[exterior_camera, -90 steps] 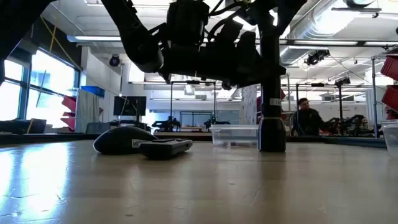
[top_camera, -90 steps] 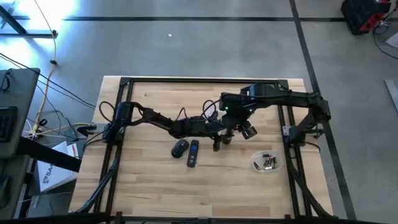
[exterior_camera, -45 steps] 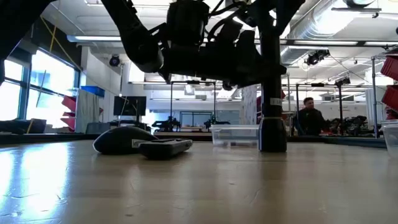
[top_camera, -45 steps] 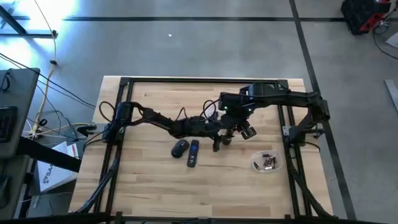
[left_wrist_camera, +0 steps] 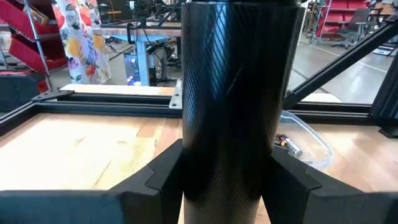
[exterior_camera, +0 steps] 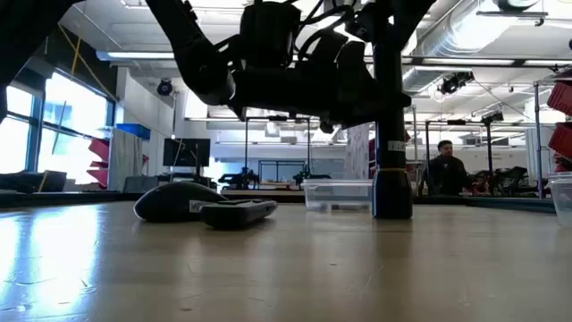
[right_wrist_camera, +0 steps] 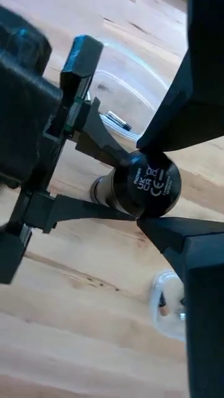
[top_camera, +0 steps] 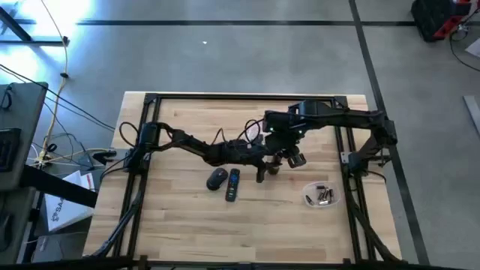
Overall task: Insert battery
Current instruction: Close the flashlight battery compartment
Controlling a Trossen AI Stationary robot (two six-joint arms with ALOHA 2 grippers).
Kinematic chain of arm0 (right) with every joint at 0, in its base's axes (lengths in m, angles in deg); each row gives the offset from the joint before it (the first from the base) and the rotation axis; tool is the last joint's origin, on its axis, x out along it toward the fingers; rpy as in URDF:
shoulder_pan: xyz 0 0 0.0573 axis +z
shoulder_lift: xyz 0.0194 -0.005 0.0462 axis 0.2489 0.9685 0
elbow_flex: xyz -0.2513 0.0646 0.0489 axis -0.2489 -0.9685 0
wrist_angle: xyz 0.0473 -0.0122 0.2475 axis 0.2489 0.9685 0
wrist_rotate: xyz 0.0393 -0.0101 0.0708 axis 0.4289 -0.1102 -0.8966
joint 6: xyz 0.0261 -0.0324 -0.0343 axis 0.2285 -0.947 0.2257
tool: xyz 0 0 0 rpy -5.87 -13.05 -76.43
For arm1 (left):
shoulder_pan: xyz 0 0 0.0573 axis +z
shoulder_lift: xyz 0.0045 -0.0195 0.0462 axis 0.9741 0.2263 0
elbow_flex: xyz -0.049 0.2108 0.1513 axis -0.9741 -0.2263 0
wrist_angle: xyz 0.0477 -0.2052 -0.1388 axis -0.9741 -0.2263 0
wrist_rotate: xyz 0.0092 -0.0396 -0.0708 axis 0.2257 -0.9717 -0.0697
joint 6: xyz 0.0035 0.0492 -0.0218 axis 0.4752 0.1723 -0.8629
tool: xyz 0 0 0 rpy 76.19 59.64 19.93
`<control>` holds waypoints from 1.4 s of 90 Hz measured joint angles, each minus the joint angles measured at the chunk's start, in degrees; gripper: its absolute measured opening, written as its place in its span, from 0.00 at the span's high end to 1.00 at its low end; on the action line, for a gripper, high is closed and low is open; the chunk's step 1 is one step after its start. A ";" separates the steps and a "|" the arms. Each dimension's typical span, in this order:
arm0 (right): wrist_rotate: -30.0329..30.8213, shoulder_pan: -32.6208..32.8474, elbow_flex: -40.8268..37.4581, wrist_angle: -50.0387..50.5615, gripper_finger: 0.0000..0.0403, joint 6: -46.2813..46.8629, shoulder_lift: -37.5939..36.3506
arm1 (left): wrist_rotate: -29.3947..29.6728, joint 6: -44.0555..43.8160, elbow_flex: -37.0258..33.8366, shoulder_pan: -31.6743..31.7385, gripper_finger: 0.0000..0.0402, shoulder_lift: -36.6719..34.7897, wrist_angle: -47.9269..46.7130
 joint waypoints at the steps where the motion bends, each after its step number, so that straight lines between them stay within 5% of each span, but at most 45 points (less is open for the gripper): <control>1: 0.05 0.00 0.01 0.02 0.68 0.30 -0.01 | 0.02 0.00 0.00 0.00 0.64 0.00 0.05; 71: 4.44 0.76 -0.05 0.57 0.68 24.03 0.84 | 1.70 2.04 0.04 1.27 0.64 -0.39 -0.21; 126: 12.41 4.62 -0.18 2.12 0.68 58.00 0.86 | 5.15 10.49 4.96 1.07 0.64 -0.33 -7.56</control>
